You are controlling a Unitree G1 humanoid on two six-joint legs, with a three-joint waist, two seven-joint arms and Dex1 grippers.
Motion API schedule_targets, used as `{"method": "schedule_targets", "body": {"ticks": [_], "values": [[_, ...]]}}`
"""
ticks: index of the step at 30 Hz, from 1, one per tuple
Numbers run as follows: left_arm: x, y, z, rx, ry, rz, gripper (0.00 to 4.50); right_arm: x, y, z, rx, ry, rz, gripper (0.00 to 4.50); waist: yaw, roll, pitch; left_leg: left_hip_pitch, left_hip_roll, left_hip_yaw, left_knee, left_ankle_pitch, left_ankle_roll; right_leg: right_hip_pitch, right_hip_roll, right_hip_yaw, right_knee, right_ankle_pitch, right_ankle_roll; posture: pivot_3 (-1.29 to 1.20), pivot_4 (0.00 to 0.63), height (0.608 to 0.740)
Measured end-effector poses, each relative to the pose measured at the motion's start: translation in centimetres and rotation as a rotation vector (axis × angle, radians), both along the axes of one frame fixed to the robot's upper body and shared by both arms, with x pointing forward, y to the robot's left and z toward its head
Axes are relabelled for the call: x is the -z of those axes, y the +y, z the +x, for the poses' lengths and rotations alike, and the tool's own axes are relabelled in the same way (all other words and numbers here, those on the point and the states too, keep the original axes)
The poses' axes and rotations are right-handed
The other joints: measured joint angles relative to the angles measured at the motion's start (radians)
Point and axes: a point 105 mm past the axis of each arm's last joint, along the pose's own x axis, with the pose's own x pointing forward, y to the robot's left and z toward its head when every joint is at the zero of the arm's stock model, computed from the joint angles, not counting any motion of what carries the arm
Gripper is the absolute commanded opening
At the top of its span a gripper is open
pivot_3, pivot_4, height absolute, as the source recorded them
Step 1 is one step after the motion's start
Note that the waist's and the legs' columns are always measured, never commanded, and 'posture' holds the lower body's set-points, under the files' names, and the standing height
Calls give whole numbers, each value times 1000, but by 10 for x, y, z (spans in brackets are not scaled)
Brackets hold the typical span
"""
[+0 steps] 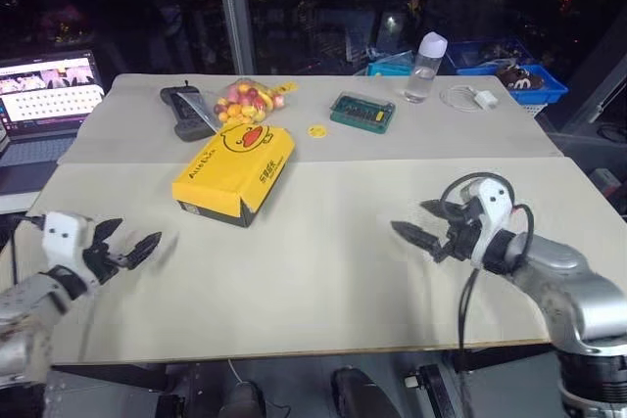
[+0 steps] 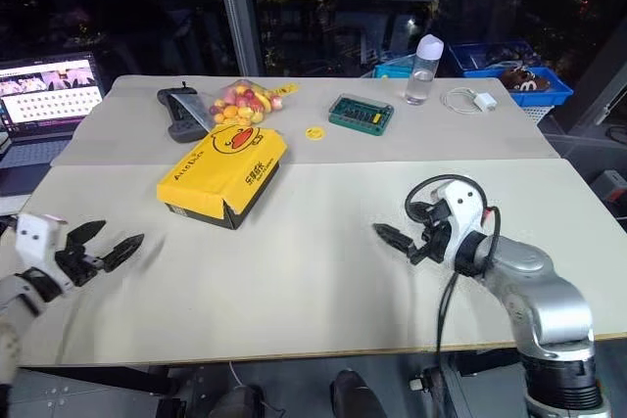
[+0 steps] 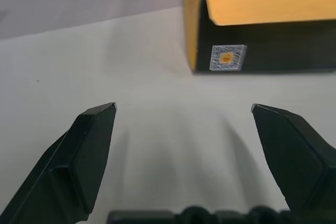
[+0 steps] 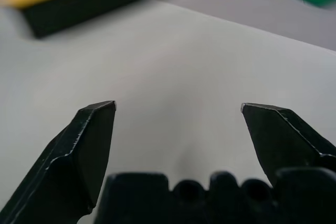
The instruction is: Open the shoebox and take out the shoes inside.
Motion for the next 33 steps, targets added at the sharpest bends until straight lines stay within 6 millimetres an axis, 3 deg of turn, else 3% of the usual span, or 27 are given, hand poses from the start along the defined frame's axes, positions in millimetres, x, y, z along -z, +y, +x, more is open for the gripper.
{"method": "schedule_targets", "body": {"ticks": [6,9,10,11,16,20,21,22,28,33], "values": [[2,0,-5,27,28,-7,4455,17,24,-3,-74,30,-108,4500,1,-1,0,0,0,0,1,0,0,0,0,0,0,0,-1,0,150,697],[1,-1,-4,18,20,-15,4500,19,27,3,-54,14,-117,3766,1,-1,1,-2,0,0,1,0,0,-1,0,-1,0,0,-1,0,150,697],[0,-3,-3,20,12,-17,3942,19,29,4,-48,6,-114,3397,1,-1,1,-2,0,0,1,0,0,-2,0,-1,0,0,-1,0,150,697],[-1,-5,-2,22,4,-18,3739,18,30,6,-43,-2,-111,3093,2,-1,1,-2,0,0,1,0,0,-2,0,-1,0,0,0,0,150,697],[-3,-8,0,20,-12,-24,1784,21,30,9,-21,-8,-119,1290,2,-1,1,-2,0,-1,1,0,0,-1,0,-1,0,0,0,0,150,697],[-2,-8,0,14,-12,-25,517,25,36,9,-36,-2,-122,89,1,-1,1,-1,0,-1,1,0,0,-1,0,-2,0,0,0,0,150,697],[-2,-7,1,7,-14,-22,74,27,40,9,-44,3,-125,0,1,-1,1,-1,0,-1,1,0,0,-1,0,-2,1,0,0,0,150,697],[-3,-7,2,0,-19,-20,15,28,42,10,-50,6,-125,0,1,-1,1,-1,0,-1,1,0,0,-1,0,-2,1,0,0,0,150,697],[-1,3,38,-156,-37,32,15,32,75,39,-85,-43,-196,0,1,-2,1,0,0,-2,3,0,0,1,0,-2,1,3,4,0,150,697],[-9,-14,80,-204,-90,23,15,37,113,81,-79,-113,-249,0,3,-2,1,-7,0,-6,3,0,0,-2,0,-7,1,5,5,0,150,697]]}}
